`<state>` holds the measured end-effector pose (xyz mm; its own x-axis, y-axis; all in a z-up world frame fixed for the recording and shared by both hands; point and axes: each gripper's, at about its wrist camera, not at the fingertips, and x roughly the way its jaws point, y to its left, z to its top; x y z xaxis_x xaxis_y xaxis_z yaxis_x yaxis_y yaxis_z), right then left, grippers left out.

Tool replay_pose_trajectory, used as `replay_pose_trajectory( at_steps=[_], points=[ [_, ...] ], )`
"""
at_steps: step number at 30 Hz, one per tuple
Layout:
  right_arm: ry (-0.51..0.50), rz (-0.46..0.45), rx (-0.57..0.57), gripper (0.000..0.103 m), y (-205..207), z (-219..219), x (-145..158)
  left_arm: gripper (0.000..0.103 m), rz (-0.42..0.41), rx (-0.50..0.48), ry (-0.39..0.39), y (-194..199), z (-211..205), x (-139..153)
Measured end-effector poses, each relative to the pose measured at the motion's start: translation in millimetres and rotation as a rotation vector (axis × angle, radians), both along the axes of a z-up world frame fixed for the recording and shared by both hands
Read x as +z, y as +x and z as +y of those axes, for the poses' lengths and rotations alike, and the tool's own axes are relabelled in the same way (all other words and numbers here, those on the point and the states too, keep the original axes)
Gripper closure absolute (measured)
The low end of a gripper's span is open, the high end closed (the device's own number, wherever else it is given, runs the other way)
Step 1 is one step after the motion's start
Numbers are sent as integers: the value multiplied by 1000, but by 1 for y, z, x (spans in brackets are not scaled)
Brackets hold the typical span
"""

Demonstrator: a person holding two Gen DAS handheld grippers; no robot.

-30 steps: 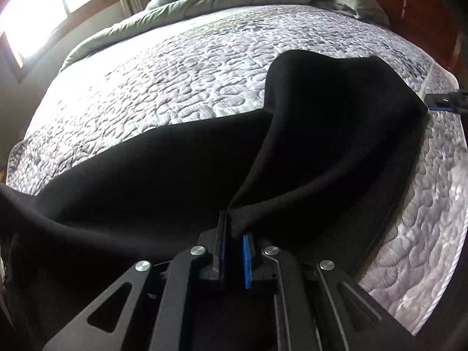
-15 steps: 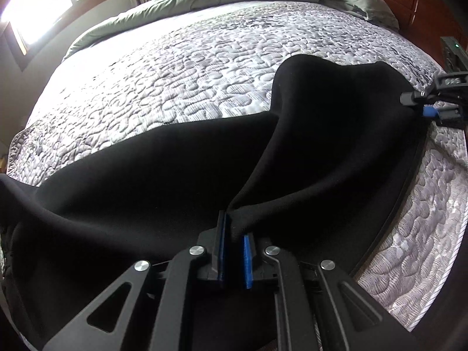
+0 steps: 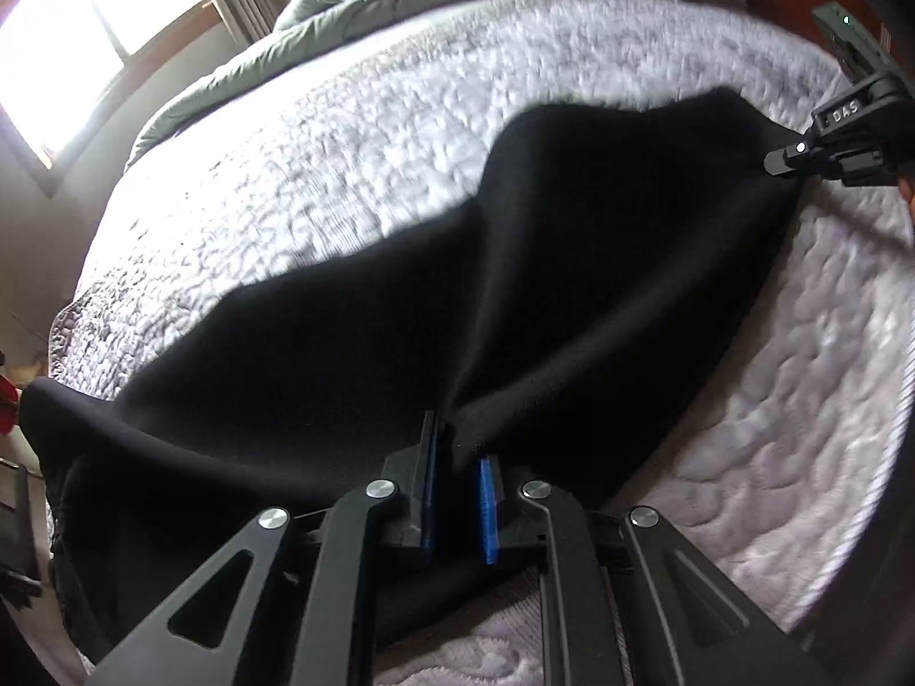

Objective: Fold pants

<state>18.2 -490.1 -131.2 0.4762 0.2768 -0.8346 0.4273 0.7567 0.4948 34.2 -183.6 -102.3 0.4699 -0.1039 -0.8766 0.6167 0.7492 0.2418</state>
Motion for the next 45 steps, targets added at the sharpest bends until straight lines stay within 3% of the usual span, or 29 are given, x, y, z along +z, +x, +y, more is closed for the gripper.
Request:
replay_pose_trajectory(
  at_steps=[2, 3, 5, 7, 10, 14, 17, 20, 23, 25, 27, 29, 36, 42, 44, 45],
  points=[
    [-31, -10, 3, 90, -5, 6, 8, 91, -6, 9, 1, 3, -1, -7],
    [-50, -4, -4, 81, -9, 9, 13, 91, -4, 14, -2, 4, -1, -8],
    [-117, 10, -22, 71, -22, 11, 27, 91, 8, 23, -15, 6, -1, -8],
    [-268, 16, -56, 69, -34, 23, 54, 91, 24, 32, -35, 11, 1, -8],
    [-326, -33, -29, 69, -39, 48, 80, 90, 36, 44, -60, 15, 6, -8],
    [-240, -80, 144, 68, -15, 101, 85, 90, 44, 57, -81, 21, 14, -9],
    [-193, -33, 258, 69, 21, 150, 61, 90, 59, 72, -110, 23, 23, -8],
    [-150, 62, 289, 59, 42, 174, 33, 87, 89, 100, -153, 27, 33, -3],
    [-230, 76, 306, 57, 44, 188, 23, 81, 141, 109, -218, 28, 48, 9],
    [-257, 77, 318, 57, 43, 192, 22, 61, 150, 132, -219, 27, 60, 19],
    [-256, 77, 320, 57, 44, 189, 18, 43, 151, 190, -270, 28, 81, 34],
    [-246, 73, 310, 57, 43, 187, 16, 38, 151, 253, -289, 37, 104, 44],
    [-286, 60, 317, 52, 41, 196, 13, 37, 286, 511, -321, 116, 169, 43],
    [-233, 46, 307, 52, 42, 185, 10, 37, 423, 613, -350, 162, 184, 30],
    [-225, 44, 305, 52, 40, 184, 11, 43, 452, 652, -353, 166, 187, 24],
    [-226, 42, 307, 52, 40, 184, 11, 60, 468, 661, -363, 165, 190, 21]
  ],
)
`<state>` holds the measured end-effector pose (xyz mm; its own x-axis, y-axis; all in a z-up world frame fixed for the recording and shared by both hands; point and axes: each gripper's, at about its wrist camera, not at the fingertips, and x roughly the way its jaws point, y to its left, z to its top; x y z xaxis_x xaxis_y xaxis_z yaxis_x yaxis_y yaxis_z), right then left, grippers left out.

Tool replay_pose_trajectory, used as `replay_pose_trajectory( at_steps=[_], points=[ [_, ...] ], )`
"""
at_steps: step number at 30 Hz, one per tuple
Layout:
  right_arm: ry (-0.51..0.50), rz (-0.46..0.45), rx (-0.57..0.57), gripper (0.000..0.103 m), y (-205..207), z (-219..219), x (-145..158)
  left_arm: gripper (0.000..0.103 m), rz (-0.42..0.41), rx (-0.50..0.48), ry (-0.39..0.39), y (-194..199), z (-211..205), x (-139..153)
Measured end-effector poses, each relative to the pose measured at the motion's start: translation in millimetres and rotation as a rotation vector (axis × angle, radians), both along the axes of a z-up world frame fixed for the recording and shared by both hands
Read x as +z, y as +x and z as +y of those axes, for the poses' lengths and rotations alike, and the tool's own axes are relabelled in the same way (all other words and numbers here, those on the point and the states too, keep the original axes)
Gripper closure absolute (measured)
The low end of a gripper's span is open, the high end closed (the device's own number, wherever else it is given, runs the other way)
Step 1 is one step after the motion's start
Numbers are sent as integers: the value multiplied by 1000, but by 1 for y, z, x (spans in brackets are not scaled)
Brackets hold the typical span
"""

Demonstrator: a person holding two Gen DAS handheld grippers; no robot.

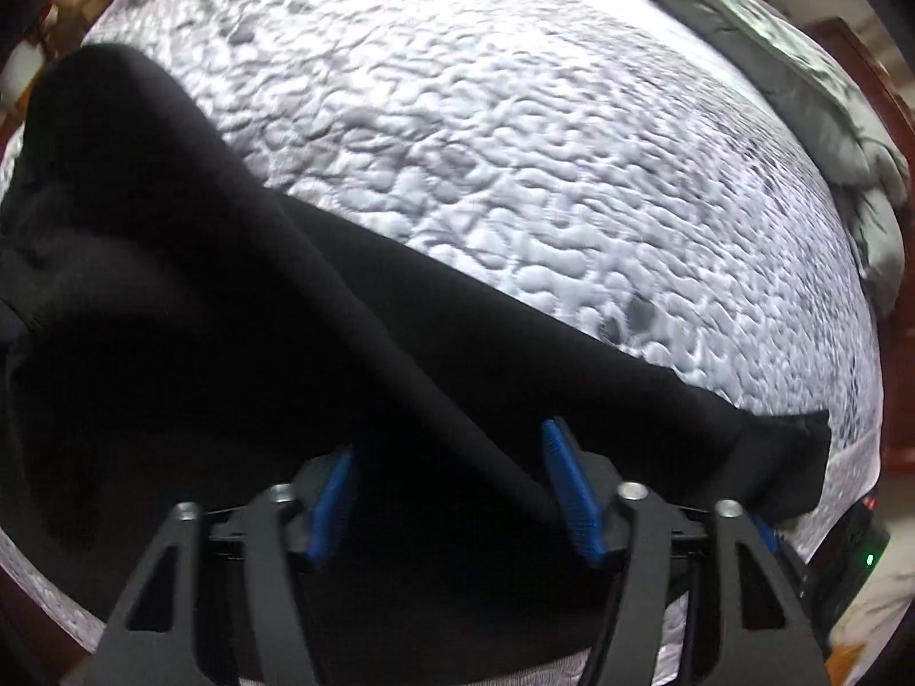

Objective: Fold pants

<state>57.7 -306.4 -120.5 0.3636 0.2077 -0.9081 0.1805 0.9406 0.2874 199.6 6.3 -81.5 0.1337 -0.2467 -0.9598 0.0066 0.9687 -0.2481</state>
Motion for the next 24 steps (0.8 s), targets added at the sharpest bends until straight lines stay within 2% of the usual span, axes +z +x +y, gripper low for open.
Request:
replay_pose_trajectory(
  at_steps=[1, 3, 6, 11, 13, 16, 20, 24],
  points=[
    [0, -1, 2, 52, -6, -6, 1, 73, 17, 8, -26, -2, 4, -6],
    [-1, -2, 4, 52, -7, -7, 2, 83, 32, 49, -80, -7, 13, -10],
    [8, 0, 3, 52, -6, -6, 2, 94, -14, 77, -104, -20, 20, -5],
    [38, 8, 11, 52, -6, -11, 5, 95, -193, 107, -99, -67, 26, 17],
    [50, 15, 11, 52, -7, -13, 5, 95, -234, 130, -109, -87, 32, 20],
    [53, 28, 19, 52, -9, -15, 8, 95, -312, 151, -63, -127, 33, 18],
    [20, 46, 35, 52, -9, -11, 10, 95, -363, 172, -15, -159, 29, 1],
    [-92, 69, 48, 51, -9, 5, 22, 96, -387, 178, 4, -164, 26, -14]
  ],
)
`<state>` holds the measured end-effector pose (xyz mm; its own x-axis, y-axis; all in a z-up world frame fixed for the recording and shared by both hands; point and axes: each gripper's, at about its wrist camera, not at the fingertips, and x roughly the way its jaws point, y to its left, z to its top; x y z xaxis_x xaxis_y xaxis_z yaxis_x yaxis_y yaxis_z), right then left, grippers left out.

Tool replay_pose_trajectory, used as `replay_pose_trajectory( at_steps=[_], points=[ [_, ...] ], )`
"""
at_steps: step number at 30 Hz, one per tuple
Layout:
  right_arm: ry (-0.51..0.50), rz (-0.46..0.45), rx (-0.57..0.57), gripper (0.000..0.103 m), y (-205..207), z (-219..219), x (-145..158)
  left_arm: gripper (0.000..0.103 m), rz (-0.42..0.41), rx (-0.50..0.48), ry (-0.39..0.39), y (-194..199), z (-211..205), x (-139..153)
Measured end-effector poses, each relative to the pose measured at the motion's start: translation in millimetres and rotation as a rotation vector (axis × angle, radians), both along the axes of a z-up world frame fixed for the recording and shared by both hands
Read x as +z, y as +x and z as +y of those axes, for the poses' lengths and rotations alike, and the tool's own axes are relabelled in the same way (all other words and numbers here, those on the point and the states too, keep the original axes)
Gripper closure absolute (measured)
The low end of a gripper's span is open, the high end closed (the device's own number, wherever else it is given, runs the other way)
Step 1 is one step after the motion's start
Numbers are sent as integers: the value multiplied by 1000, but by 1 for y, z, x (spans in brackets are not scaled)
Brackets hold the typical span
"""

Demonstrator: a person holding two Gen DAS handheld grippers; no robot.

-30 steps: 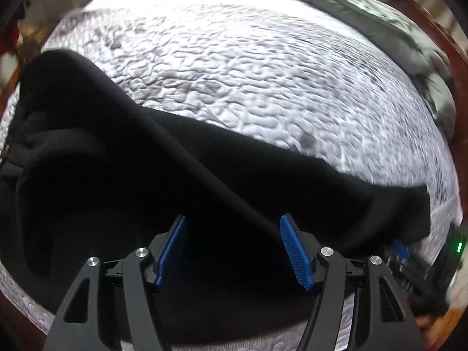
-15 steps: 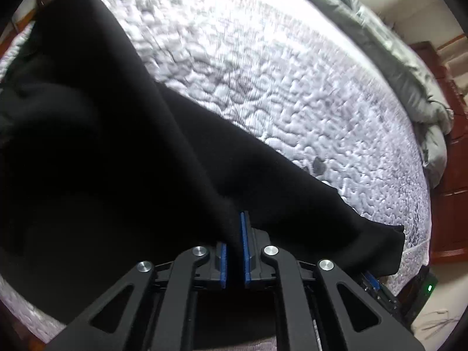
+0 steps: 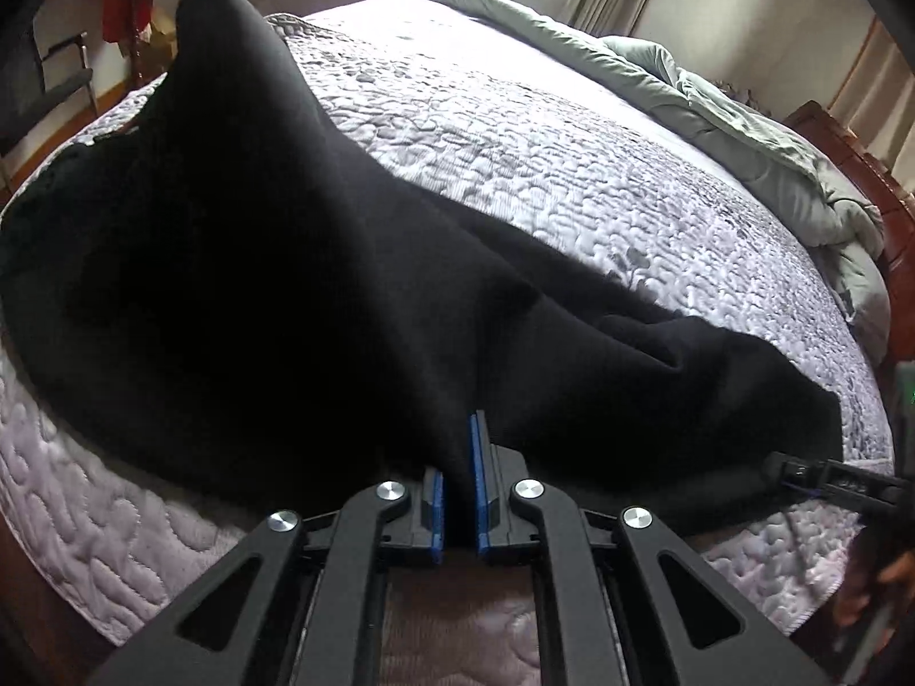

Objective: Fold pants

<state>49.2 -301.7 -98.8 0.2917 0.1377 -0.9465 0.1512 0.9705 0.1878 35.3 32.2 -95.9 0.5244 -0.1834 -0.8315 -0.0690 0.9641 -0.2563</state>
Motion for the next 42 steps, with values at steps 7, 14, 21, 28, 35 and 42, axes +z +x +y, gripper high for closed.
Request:
replay_pose_trajectory(
  at_steps=[7, 14, 21, 28, 35, 42],
  points=[
    [69, -80, 240, 51, 2, 88, 38, 95, -8, -10, -5, 3, -2, -3],
    [-16, 30, 320, 51, 12, 150, -4, 94, 5, -35, -3, 2, 2, -4],
    [-23, 5, 308, 49, 11, 152, -8, 56, 52, -24, 11, 13, 24, 22],
    [-34, -14, 303, 48, 9, 152, -4, 38, 81, 60, 45, 89, 80, 60],
    [-20, -17, 303, 48, 5, 149, -6, 35, 200, 132, 84, 164, 124, 58],
    [-16, -18, 304, 48, 7, 148, -6, 96, 241, 116, 1, 170, 136, 42]
  ],
)
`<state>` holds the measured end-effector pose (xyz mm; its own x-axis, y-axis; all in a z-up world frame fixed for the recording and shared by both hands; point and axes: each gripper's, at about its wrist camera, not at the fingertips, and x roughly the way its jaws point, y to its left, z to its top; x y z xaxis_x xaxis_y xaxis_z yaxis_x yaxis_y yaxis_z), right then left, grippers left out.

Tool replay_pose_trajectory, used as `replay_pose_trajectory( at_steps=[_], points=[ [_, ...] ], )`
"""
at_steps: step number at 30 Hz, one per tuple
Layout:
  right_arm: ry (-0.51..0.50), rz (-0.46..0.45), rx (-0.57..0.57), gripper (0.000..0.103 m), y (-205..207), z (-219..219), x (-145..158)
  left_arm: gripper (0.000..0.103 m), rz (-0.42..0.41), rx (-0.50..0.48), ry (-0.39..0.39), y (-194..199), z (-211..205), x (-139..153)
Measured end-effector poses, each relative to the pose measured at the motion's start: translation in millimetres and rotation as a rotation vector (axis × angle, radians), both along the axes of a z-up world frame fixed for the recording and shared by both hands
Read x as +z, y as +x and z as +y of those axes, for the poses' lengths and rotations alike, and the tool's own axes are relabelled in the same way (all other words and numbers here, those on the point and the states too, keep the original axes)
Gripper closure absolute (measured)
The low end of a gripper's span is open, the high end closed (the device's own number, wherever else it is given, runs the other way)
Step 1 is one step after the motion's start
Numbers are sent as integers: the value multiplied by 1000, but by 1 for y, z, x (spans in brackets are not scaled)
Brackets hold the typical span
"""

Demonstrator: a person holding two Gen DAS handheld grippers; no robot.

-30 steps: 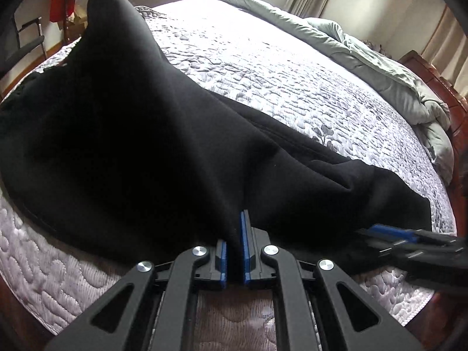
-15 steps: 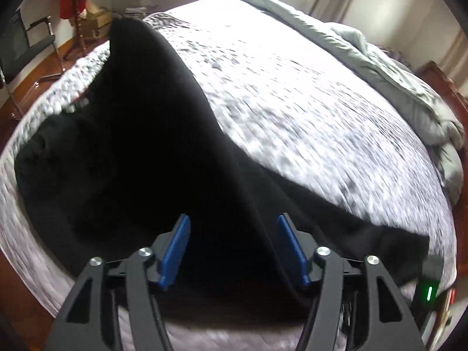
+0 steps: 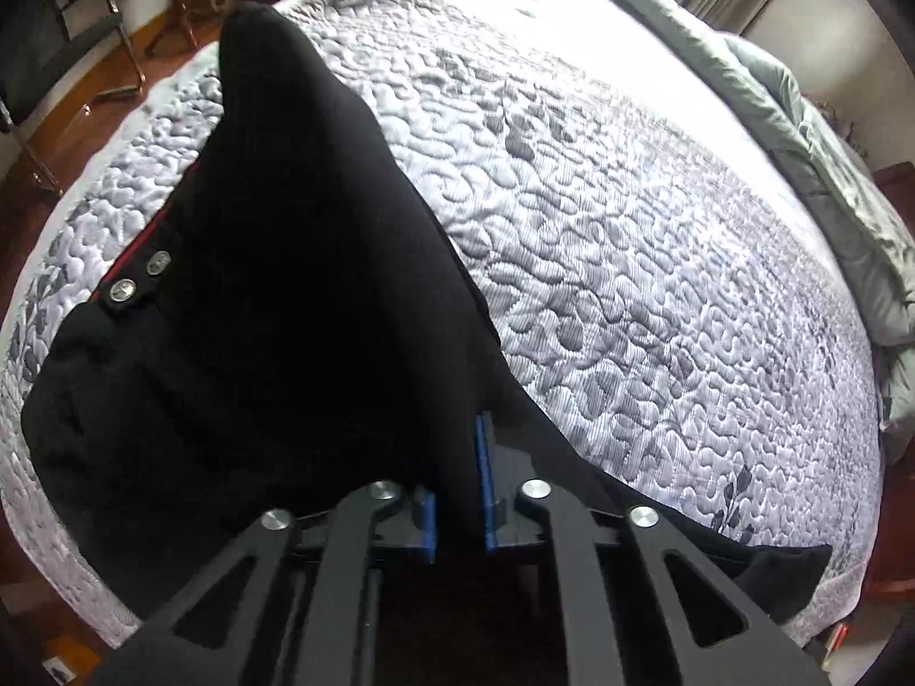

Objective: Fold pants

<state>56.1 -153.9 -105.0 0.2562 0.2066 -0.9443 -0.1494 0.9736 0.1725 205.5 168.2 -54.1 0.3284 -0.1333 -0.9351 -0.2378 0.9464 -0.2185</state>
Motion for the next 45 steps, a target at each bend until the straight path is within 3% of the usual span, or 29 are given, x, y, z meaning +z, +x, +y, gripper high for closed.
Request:
replay_pose_trajectory(
  at_steps=[4, 8, 12, 16, 19, 22, 24, 25, 27, 33, 36, 38, 40, 45],
  points=[
    [2, 2, -3, 48, -1, -1, 2, 97, -98, 9, 38, -29, -1, 19],
    [14, 6, -9, 48, -1, -2, 5, 97, -258, 55, 73, -91, 9, 45],
    [24, 2, -5, 48, -2, -4, 8, 97, -335, 111, 116, -147, 18, 46],
    [37, 11, -5, 44, -1, -4, 8, 97, -275, 166, 129, -177, 29, 8],
    [26, 12, 0, 42, -1, -1, 8, 95, -188, 188, 49, -174, 44, -34],
    [10, 8, 8, 41, -1, 2, 8, 93, -189, 197, -8, -169, 49, -33],
    [14, 9, 5, 41, -1, 1, 8, 83, -183, 196, -42, -164, 53, -25],
    [14, 10, 4, 41, -1, 2, 8, 67, -181, 201, -52, -161, 56, -20],
    [10, 9, 6, 40, -1, 3, 8, 49, -186, 214, -61, -159, 63, -16],
    [-14, 3, 15, 36, 1, 9, 6, 53, -144, 284, -214, -148, 103, -27],
    [-17, 4, 15, 36, 2, 10, 6, 77, -132, 321, -242, -142, 111, -33],
    [-17, 5, 14, 36, 2, 10, 5, 84, -133, 343, -254, -142, 112, -37],
    [-20, 6, 14, 35, 3, 11, 5, 87, -145, 353, -234, -143, 107, -36],
    [-18, 7, 11, 35, 5, 12, 4, 88, -205, 362, -88, -167, 86, -26]
  ],
)
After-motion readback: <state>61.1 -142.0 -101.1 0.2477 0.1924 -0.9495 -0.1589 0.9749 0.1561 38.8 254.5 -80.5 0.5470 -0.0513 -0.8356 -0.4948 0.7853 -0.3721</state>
